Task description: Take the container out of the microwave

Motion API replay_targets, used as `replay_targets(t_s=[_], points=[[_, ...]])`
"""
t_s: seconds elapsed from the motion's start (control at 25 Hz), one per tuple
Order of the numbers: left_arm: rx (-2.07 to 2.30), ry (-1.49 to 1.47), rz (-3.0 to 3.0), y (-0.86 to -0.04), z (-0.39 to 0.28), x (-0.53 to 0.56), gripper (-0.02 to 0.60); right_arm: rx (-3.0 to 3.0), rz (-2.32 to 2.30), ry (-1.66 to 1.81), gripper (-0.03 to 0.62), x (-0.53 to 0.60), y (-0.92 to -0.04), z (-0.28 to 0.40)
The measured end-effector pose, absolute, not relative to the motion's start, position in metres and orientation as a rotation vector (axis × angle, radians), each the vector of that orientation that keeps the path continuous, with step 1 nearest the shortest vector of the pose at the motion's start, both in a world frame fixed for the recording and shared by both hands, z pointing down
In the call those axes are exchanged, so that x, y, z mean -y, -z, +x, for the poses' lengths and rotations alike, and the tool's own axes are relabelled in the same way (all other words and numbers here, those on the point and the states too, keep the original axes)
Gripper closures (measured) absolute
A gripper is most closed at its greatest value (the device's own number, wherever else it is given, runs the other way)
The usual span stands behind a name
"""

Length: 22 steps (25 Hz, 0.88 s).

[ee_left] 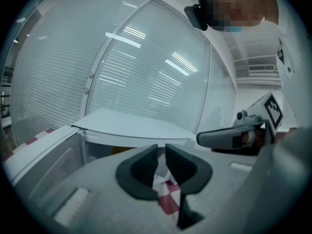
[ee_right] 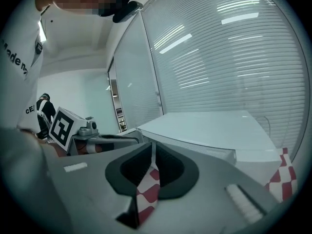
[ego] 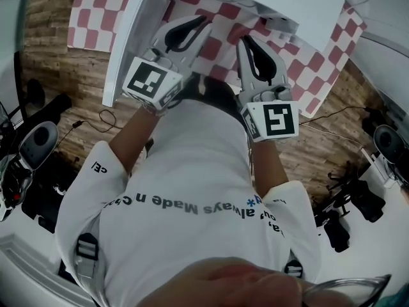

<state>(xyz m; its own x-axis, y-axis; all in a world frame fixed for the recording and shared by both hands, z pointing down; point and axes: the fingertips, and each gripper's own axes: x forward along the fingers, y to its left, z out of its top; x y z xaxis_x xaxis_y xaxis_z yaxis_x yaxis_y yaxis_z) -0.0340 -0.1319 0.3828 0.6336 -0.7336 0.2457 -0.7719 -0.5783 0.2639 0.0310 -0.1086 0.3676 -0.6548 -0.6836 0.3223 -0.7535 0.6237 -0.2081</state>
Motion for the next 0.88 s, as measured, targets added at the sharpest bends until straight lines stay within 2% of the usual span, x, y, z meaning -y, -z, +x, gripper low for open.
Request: replay_targets(t_s=[0.88], points=[[1.305, -0.164, 2.366, -0.491, -0.065, 0.205, 0.491, 2.519, 1.341, -0.652, 0.523, 0.177, -0.480, 0.010]])
